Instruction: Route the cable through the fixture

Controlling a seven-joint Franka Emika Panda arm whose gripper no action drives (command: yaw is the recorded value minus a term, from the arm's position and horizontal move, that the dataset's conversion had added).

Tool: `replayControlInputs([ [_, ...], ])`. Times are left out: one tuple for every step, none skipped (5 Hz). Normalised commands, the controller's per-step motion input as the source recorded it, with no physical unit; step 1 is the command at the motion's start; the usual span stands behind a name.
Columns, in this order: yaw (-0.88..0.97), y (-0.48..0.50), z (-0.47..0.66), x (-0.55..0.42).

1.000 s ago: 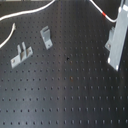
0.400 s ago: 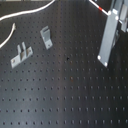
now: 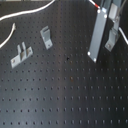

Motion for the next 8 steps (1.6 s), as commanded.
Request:
replayControlInputs([
  [0.00,-0.130,-0.05,-0.576],
  [0.11,0.060,0.01,-0.298],
  [-0.15,0.142,0.09,-0.144],
  [-0.53,0.156,0.14,0.029],
  [-0.50,0.231,0.16,0.059],
  [-0.19,0.274,0.12,0.173],
  [-0.03,0.218,0.14,0.172],
  [0.00,0.041,0.20,0.135],
])
